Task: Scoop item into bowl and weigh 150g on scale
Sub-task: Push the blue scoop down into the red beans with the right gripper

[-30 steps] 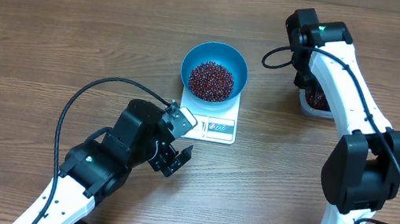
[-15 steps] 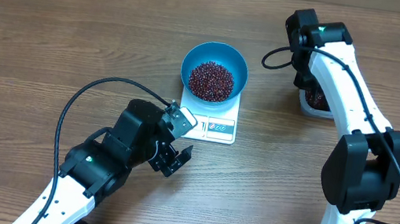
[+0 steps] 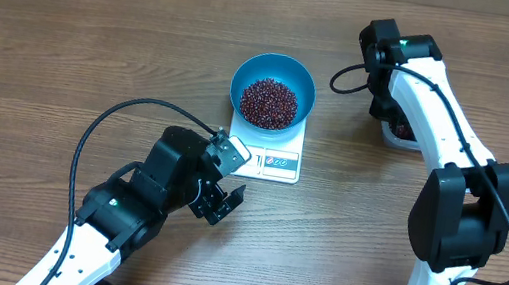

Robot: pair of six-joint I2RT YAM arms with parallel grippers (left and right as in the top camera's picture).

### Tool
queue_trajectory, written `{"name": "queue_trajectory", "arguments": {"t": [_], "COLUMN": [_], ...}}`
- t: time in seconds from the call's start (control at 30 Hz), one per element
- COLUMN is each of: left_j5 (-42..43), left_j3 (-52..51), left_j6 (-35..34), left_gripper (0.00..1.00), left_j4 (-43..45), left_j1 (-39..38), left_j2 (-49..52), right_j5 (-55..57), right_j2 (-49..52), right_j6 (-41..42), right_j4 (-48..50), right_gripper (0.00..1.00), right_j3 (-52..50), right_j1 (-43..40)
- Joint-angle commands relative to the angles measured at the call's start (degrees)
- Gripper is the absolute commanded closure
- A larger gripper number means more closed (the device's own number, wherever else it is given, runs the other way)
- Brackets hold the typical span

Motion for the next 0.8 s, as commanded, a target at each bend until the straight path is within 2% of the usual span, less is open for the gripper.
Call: {"name": "queue_trajectory", "arguments": {"t": [0.0, 0.3, 0.77], "left_j5": [1.0, 1.0, 1.0], "left_j3": [-0.3, -0.3, -0.3], "left_j6": [0.2, 0.2, 0.2], "left_gripper": [0.0, 0.0, 0.0], "left_j4": [0.2, 0.2, 0.2], "left_j1": [0.4, 0.4, 0.4], "left_j2": [0.3, 0.3, 0.3], "right_j5": [-5.2, -6.8, -18.0], "right_j2": [-0.1, -0.1, -3.1], "right_j6": [-1.6, -1.6, -1.7], "right_j4": [1.2, 1.3, 4.8], "right_gripper": [0.96, 0.96, 0.96], "right_j3": [-0.7, -0.7, -0.7], "right_j1": [-0.2, -0.7, -5.4]}}
